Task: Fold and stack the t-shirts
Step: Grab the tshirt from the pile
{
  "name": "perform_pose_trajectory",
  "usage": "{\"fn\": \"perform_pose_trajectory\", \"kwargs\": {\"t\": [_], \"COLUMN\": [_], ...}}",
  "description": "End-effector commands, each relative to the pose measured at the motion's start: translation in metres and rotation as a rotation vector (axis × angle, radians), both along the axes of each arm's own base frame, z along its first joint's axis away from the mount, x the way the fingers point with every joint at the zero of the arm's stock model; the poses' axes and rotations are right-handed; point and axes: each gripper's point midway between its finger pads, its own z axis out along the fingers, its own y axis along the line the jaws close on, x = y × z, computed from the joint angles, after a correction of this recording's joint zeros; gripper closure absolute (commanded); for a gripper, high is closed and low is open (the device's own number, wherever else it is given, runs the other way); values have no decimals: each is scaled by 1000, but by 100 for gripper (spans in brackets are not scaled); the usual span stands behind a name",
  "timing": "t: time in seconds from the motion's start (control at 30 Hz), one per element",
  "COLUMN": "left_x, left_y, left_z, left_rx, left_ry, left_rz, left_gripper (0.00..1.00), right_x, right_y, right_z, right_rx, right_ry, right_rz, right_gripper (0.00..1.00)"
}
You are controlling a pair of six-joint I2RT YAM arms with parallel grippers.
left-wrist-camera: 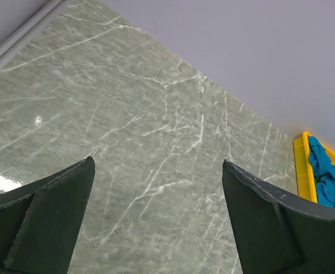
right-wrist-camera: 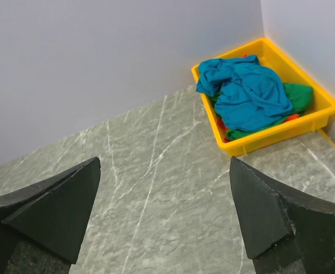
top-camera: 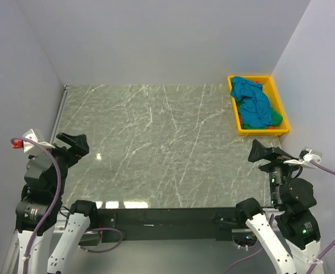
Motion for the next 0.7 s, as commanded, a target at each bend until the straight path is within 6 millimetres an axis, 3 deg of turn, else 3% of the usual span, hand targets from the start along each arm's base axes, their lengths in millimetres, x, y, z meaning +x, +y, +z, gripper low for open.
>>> {"fn": "perform_pose_trajectory", "kwargs": {"t": [0.0,0.23,0.3,0.33,0.37,0.43,0.47,0.5,0.53,0.63,0.67], "left_x": [1,19,27,32,36,44,49,53,56,64,65], "left_y": [-7,-15,-19,-24,-27,-34,-35,-35,-35,-35,-35], "left_z": [8,-3,-11,-24,-23,-41,-40,-50,-52,-65,-68], "left_rx": [-1,48,59,70,69,79,79,80,85,92,92], "left_ry": [-44,-29,-17,8,-10,16,-5,13,8,11,14], "left_rz": [-42,-89,-111,-142,-155,-194,-196,-197,-196,-191,-187], "left_gripper": [1,1,1,0,1,1,1,1,0,0,1], "right_x": [8,27,40,45,56,68,82,88,103,126,141], "right_y": [10,30,39,43,52,61,70,72,76,59,55], "right_z": [12,-1,-2,-3,-10,-5,-16,-11,-24,-31,-45], "right_rx": [21,36,37,39,31,24,7,10,-3,6,-11], "right_ry": [-35,61,96,110,157,171,231,240,304,368,424], "right_rz": [38,101,122,129,150,177,194,189,180,35,3], "right_gripper": [0,0,0,0,0,0,0,0,0,0,0]}}
